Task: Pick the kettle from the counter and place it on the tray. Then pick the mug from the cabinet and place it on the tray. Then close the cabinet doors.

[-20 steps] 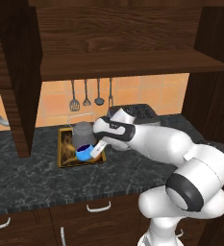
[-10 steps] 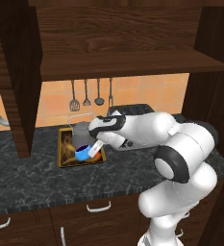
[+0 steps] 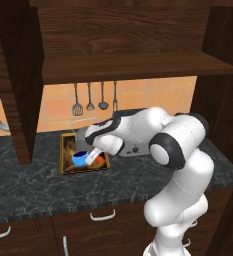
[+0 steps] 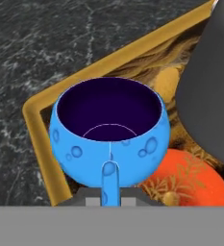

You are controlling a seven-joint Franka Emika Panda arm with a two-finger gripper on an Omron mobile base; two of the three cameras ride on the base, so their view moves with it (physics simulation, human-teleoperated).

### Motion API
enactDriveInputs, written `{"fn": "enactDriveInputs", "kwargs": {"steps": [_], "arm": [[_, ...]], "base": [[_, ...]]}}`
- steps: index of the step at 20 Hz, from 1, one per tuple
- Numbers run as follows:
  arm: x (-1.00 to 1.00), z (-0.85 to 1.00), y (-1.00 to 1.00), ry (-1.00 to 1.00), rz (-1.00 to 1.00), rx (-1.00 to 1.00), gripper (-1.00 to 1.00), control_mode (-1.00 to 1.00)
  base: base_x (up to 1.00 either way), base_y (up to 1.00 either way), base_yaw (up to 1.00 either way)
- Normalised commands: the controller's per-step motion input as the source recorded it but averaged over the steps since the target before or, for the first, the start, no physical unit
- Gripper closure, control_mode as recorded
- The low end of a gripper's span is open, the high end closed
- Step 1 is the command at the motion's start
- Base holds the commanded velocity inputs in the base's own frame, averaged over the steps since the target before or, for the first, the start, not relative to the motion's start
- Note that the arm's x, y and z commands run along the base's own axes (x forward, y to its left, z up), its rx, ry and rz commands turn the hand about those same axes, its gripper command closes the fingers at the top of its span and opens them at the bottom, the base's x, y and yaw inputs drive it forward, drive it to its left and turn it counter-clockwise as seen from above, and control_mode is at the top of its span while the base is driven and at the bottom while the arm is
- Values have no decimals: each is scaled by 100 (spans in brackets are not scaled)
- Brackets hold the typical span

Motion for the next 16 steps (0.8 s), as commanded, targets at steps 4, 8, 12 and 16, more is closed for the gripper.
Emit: {"fn": "enactDriveInputs", "kwargs": {"steps": [4,8,12,16], "arm": [[25,-19,1,0,0,0,100,-100],[0,-1,0,0,0,0,100,-100],[2,0,0,1,0,0,-100,-100],[-1,8,-3,1,0,0,-100,-100]], "base": [[0,0,0],[0,0,0],[0,0,0],[0,0,0]]}}
